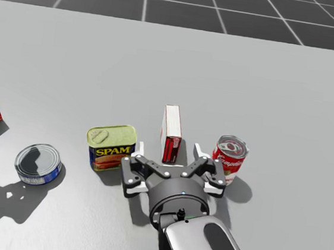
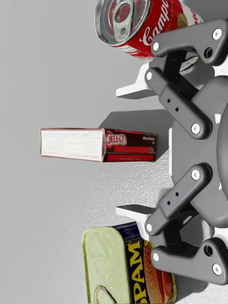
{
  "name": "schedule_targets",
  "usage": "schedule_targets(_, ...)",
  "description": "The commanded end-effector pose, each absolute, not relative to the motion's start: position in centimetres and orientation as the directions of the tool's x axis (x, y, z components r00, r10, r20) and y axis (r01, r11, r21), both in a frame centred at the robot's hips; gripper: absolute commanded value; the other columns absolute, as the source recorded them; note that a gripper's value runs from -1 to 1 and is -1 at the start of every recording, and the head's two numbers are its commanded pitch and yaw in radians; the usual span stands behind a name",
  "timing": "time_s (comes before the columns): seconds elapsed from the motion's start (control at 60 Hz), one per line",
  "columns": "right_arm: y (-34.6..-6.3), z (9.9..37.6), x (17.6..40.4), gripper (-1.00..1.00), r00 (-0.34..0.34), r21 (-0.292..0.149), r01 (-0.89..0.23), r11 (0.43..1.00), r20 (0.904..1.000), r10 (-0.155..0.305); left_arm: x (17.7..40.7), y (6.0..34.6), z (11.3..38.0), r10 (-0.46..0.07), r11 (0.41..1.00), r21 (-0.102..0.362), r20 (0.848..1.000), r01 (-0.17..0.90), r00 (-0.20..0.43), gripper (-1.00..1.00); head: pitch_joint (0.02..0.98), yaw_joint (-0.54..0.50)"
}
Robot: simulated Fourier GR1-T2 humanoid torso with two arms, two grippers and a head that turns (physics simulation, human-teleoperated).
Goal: Pick up the pudding box and lift it.
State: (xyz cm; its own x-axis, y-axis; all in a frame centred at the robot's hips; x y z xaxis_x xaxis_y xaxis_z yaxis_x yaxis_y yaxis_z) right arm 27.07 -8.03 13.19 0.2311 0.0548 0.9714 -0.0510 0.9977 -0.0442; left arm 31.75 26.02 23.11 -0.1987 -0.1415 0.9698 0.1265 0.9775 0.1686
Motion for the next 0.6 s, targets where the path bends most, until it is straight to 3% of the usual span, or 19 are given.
schedule_targets(0.017,-8.3,11.9,28.0,-1.0,0.278,-0.061,-0.038,0.997,0.958,0.07,31.7,25.9,23.1,-0.141,0.977,0.169,0.97,0.129,-0.199,-1.0,0.766,-0.12)
schedule_targets(0.2,-8.4,12.1,29.5,-1.0,0.27,-0.087,-0.025,0.996,0.9585,0.09,31.7,25.9,23.1,-0.14,0.977,0.168,0.97,0.129,-0.199,-1.0,0.765,-0.12)
schedule_targets(0.3,-8.5,12.1,30.0,-1.0,0.286,-0.079,-0.028,0.997,0.9545,0.083,31.7,25.9,23.1,-0.14,0.977,0.168,0.97,0.129,-0.198,-1.0,0.766,-0.12)
schedule_targets(0.367,-8.6,12.1,30.1,-1.0,0.309,-0.063,-0.023,0.998,0.9487,0.067,31.7,25.9,23.1,-0.141,0.977,0.168,0.97,0.13,-0.198,-1.0,0.767,-0.12)
schedule_targets(0.483,-8.6,12.1,30.0,-1.0,0.321,-0.076,-0.02,0.997,0.9437,0.078,31.7,25.9,23.1,-0.141,0.977,0.169,0.97,0.13,-0.197,-1.0,0.765,-0.12)
schedule_targets(0.517,-8.6,12.1,29.9,-1.0,0.342,-0.067,-0.047,0.997,0.9363,0.079,31.7,25.9,23.1,-0.141,0.977,0.169,0.97,0.13,-0.197,-1.0,0.764,-0.12)
schedule_targets(0.55,-8.6,12.0,29.9,-0.66,0.344,-0.072,-0.046,0.996,0.9354,0.084,31.7,25.9,23.1,-0.141,0.977,0.169,0.97,0.13,-0.197,-1.0,0.763,-0.12)
schedule_targets(0.567,-8.7,12.0,29.8,-0.05,0.352,-0.065,-0.032,0.997,0.9332,0.072,31.7,25.9,23.1,-0.141,0.977,0.169,0.97,0.13,-0.197,-1.0,0.762,-0.12)
schedule_targets(0.583,-8.7,12.0,29.8,0.7,0.359,-0.061,-0.026,0.998,0.9311,0.067,31.7,25.9,23.1,-0.141,0.977,0.169,0.97,0.13,-0.197,-1.0,0.761,-0.12)
schedule_targets(0.6,-8.7,12.0,29.8,0.79,0.362,-0.056,-0.028,0.998,0.93,0.063,31.7,25.9,23.1,-0.141,0.977,0.169,0.97,0.13,-0.197,-1.0,0.761,-0.12)
